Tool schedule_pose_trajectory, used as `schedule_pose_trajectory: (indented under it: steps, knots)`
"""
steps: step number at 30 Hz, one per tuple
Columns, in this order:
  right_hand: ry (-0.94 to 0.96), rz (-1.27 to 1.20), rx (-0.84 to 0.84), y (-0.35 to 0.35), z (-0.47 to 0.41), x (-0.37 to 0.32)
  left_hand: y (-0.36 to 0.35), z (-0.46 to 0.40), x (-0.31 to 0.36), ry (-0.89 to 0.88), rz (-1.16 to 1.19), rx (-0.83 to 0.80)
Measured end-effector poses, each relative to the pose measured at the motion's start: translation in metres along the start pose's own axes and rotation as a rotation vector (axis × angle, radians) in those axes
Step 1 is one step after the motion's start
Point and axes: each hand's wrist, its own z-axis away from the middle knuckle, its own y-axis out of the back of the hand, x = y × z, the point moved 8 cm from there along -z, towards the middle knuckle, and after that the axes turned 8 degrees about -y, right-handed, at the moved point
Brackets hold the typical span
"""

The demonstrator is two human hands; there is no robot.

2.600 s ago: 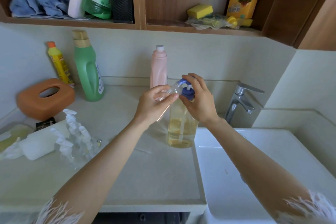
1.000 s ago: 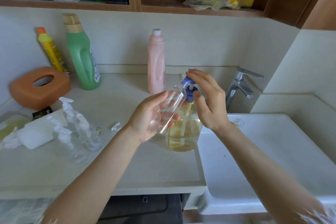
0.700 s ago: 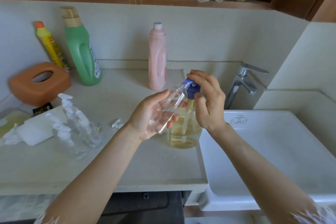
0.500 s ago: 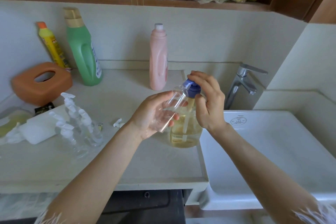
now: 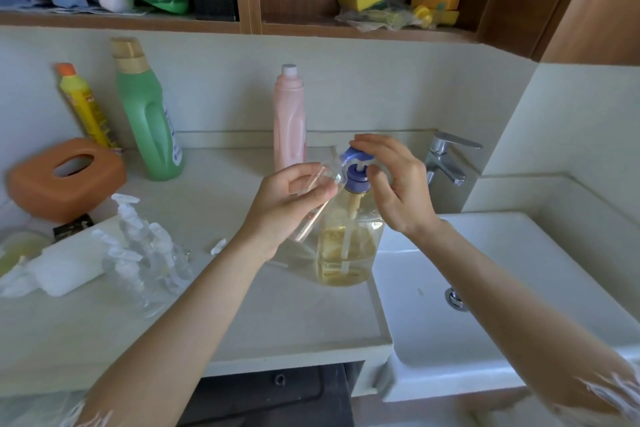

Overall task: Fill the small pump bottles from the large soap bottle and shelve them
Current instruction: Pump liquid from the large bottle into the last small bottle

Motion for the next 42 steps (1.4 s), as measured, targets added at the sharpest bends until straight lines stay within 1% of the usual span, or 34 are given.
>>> schedule_pose_trajectory:
  steps: [4,7,11,14,18,21,25,29,34,39,42]
  knots:
    - [0.121,0.075,-0.013,-0.001,-0.005,-0.004,0.0,-0.001,0.001,0.046,0.048,-0.002]
    - [0.176,0.037,0.04,0.0,-0.004,-0.001,-0.004,-0.001,-0.002,0.104,0.098,-0.034]
    - [0.15,-0.051,0.13,-0.006,0.002,0.003,-0.004,0.0,-0.007,0.12,0.115,-0.017]
    - [0.139,-0.087,0.141,-0.009,0.002,0.006,-0.003,0.0,-0.011,0.125,0.122,0.008]
    - [0.138,-0.072,0.142,-0.011,0.005,0.008,-0.001,0.001,-0.012,0.129,0.113,0.035]
    - [0.118,-0.073,0.116,-0.01,0.005,0.009,-0.003,0.003,-0.009,0.128,0.079,0.059]
    - [0.134,-0.032,0.032,-0.009,-0.002,0.007,-0.005,0.005,-0.003,0.125,0.012,0.064]
    - [0.128,-0.096,-0.004,-0.002,-0.011,0.007,-0.008,0.004,0.006,0.107,-0.029,0.081]
    - [0.163,-0.201,-0.039,-0.006,-0.01,0.007,-0.008,0.006,0.01,0.055,-0.059,0.162]
    - [0.226,-0.302,0.029,-0.01,-0.008,0.01,-0.009,0.012,0.014,-0.054,-0.157,0.226]
    - [0.237,-0.327,0.057,-0.015,-0.004,0.014,-0.008,0.014,0.01,-0.064,-0.151,0.255]
